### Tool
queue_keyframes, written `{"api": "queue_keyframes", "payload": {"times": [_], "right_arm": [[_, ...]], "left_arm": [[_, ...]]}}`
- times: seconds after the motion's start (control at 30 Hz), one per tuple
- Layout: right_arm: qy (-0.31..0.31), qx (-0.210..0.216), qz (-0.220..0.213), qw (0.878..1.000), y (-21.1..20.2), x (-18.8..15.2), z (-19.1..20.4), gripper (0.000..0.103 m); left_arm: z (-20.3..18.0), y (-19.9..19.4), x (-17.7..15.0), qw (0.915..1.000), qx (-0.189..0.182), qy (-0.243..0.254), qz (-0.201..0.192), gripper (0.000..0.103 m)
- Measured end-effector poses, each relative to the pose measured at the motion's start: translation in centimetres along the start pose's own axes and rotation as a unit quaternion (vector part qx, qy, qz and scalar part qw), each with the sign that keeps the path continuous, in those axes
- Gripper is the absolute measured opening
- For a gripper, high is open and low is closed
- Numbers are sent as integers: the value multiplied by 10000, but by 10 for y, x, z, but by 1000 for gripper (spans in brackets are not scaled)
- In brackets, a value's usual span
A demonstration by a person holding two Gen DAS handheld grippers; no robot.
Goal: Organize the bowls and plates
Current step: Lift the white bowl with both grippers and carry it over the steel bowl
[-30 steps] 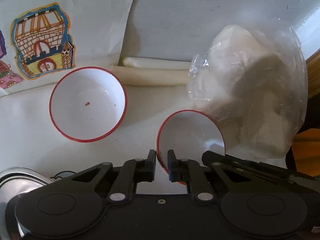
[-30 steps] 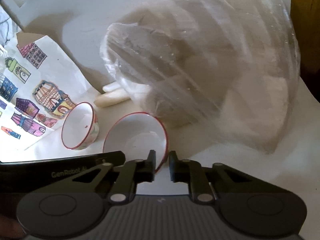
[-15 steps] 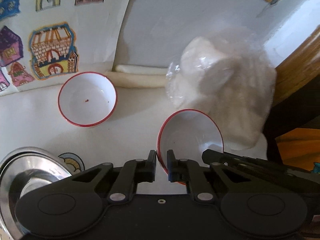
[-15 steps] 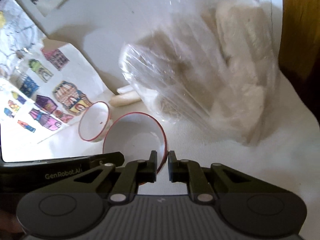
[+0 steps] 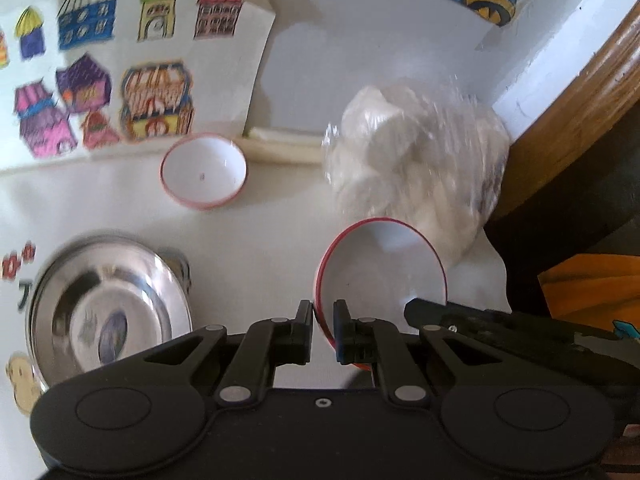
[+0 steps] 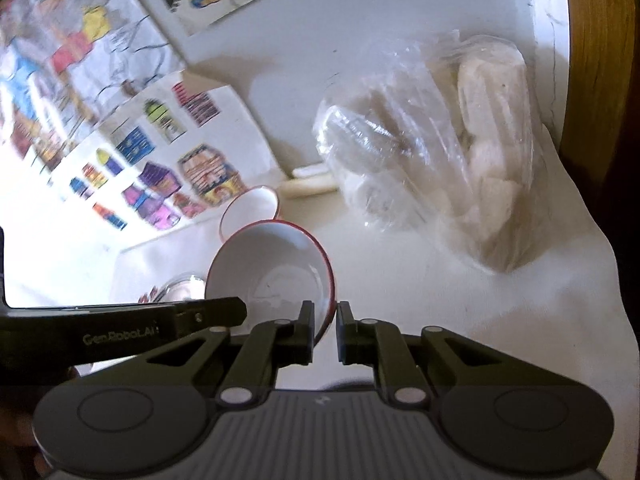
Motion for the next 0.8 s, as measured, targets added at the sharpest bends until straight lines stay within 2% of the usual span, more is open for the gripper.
{"api": "queue_keyframes", "payload": {"times": [0.27, 0.8], "right_arm": [[-101, -19, 274, 9996, -22, -33, -6, 12], [186, -133, 532, 9983, -45, -78, -32, 12]], "left_arm": [[-12, -2, -38, 9994, -95, -94, 331, 11], [-39, 9, -78, 9962, -97, 201, 844, 11]]}}
Point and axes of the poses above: each gripper's, at about its wrist camera, not at the fingertips, and y roughly the way its jaws point, z to its left, x to its top, the point moved 7 cm from there along y, roughly the way its jaws point, and after that the axes turned 7 degrees about x, right-handed, at the moved point
